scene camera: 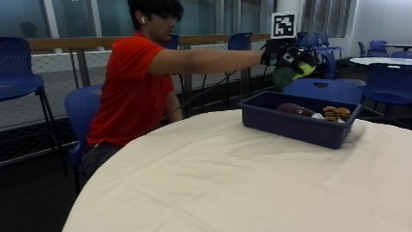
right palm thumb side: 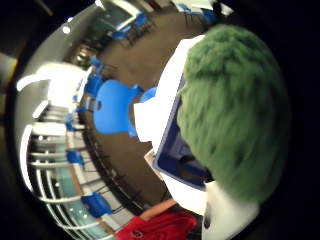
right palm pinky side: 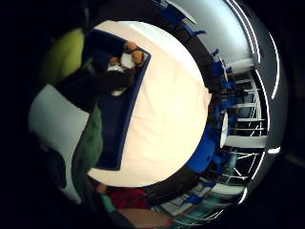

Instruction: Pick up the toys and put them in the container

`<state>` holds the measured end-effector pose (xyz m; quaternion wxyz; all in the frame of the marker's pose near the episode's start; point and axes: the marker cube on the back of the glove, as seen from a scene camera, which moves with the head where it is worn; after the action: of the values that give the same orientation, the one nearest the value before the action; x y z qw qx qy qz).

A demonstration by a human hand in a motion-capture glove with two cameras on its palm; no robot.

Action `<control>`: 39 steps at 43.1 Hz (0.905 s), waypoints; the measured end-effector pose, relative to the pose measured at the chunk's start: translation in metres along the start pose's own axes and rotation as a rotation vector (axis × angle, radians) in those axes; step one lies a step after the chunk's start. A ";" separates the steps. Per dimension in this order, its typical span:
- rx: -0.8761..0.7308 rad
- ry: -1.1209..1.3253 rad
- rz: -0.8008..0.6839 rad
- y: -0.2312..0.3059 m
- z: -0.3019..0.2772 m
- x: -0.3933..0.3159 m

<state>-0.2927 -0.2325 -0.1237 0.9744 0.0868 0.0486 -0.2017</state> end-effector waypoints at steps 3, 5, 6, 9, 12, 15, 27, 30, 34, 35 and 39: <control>-0.058 0.027 0.032 0.000 0.005 -0.008; -0.104 0.031 0.067 0.001 0.010 -0.007; -0.119 0.030 0.091 0.001 0.012 -0.004; -0.124 0.013 0.086 0.006 0.016 0.007; -0.096 -0.032 0.039 0.013 0.016 0.011; -0.070 0.022 0.063 0.020 0.019 0.028; -0.090 0.015 0.152 0.072 0.048 0.099; -0.107 0.016 0.199 0.090 0.058 0.120; -0.134 0.003 0.216 0.111 0.066 0.133; -0.141 -0.009 0.216 0.119 0.068 0.136; -0.151 -0.053 0.235 0.146 0.077 0.151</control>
<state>-0.0915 -0.1734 -0.0456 0.9960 0.0131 0.0272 -0.0843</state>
